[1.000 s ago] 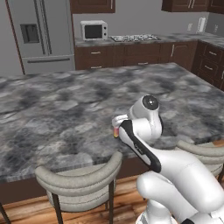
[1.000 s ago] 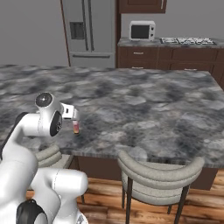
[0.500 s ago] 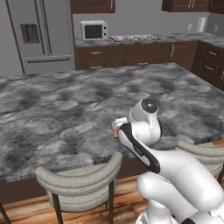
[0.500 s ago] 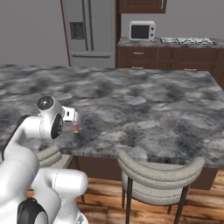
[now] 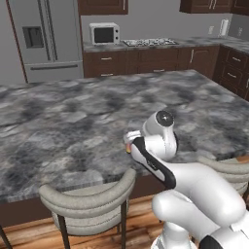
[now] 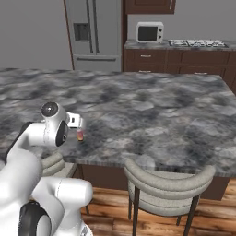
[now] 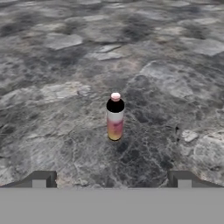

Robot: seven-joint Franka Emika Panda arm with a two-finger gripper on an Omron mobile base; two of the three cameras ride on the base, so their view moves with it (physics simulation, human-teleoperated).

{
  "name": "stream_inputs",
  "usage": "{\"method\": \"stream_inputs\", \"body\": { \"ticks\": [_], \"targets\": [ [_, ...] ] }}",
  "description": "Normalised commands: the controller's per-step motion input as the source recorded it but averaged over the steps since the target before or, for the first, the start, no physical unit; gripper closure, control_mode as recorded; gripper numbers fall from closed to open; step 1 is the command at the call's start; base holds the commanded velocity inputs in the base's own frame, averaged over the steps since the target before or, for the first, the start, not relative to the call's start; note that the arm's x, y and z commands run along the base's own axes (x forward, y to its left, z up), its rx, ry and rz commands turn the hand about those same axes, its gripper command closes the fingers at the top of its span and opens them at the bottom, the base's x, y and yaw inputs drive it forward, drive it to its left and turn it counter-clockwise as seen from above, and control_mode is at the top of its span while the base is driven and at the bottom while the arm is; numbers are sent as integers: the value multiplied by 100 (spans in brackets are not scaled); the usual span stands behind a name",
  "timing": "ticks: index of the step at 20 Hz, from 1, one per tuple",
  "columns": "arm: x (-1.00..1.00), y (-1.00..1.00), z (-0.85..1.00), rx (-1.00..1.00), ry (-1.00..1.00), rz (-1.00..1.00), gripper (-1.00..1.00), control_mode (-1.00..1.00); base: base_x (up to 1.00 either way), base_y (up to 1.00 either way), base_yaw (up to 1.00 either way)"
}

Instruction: Place the large bottle from the dining counter next to the other large bottle outside the sink, and place the small bottle from the dining counter next to the other small bottle inside the sink.

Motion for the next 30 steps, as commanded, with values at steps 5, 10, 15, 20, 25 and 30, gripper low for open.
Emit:
{"method": "stream_inputs", "body": {
  "ticks": [5, 10, 15, 20, 25, 30],
  "targets": [
    [23, 0, -1, 0, 0, 0, -100, -100, 0, 0, 0],
    [24, 0, -14, 0, 0, 0, -100, -100, 0, 0, 0],
    [15, 0, -23, 0, 0, 0, -100, -100, 0, 0, 0],
    [17, 0, -8, 0, 0, 0, -100, -100, 0, 0, 0],
    [20, 0, 0, 0, 0, 0, -100, -100, 0, 0, 0],
    [16, 0, -5, 0, 0, 0, -100, -100, 0, 0, 0]
  ]
}}
